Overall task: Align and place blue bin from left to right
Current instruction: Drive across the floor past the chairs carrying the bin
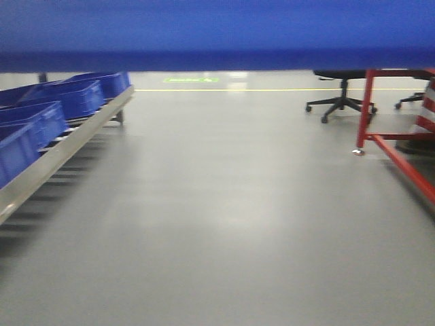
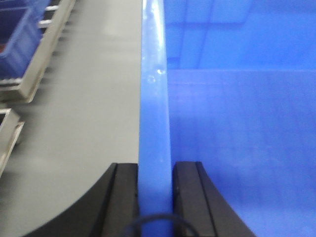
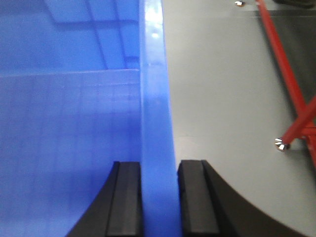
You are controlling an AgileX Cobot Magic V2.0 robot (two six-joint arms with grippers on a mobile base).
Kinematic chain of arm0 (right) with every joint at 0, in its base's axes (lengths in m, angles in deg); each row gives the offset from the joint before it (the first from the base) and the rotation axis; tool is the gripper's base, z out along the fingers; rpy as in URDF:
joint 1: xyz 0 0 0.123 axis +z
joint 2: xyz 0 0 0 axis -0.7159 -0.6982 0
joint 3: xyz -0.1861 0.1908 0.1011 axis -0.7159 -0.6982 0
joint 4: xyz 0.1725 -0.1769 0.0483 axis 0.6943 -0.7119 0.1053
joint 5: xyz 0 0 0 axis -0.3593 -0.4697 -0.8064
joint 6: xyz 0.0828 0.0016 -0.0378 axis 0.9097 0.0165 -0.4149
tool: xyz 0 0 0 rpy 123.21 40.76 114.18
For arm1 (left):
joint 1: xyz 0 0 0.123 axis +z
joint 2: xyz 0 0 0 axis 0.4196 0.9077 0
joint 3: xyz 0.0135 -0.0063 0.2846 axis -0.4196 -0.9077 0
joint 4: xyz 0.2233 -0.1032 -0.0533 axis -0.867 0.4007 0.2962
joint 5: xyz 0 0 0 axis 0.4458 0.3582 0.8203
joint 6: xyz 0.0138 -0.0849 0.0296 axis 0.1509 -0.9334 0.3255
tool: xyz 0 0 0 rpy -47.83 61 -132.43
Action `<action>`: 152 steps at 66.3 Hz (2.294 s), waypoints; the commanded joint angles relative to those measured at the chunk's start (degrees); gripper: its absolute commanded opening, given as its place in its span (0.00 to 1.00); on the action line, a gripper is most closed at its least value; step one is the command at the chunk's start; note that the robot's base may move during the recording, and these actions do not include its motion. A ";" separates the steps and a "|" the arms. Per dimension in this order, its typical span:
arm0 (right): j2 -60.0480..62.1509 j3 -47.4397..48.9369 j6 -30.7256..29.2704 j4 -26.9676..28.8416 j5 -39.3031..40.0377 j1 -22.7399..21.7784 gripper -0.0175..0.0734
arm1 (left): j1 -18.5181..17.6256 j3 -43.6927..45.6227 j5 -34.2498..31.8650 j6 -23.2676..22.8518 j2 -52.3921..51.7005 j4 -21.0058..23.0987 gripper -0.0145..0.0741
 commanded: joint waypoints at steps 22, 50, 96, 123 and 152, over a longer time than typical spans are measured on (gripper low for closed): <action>-0.42 0.54 0.05 1.14 8.78 1.01 0.10 | -1.01 0.58 -5.45 -0.52 0.37 2.82 0.04; -0.42 0.54 0.05 1.14 9.23 1.01 0.10 | -1.01 0.58 -5.45 -0.52 0.37 2.82 0.04; -0.42 0.54 0.05 1.14 9.23 1.01 0.10 | -1.01 0.58 -5.45 -0.52 0.37 2.72 0.04; -0.42 0.54 0.05 1.14 9.86 1.01 0.10 | -1.01 0.58 -5.45 -0.52 0.37 2.72 0.04; -0.53 0.54 0.05 1.14 13.06 1.01 0.10 | -1.01 0.58 -5.45 -0.52 0.51 2.72 0.04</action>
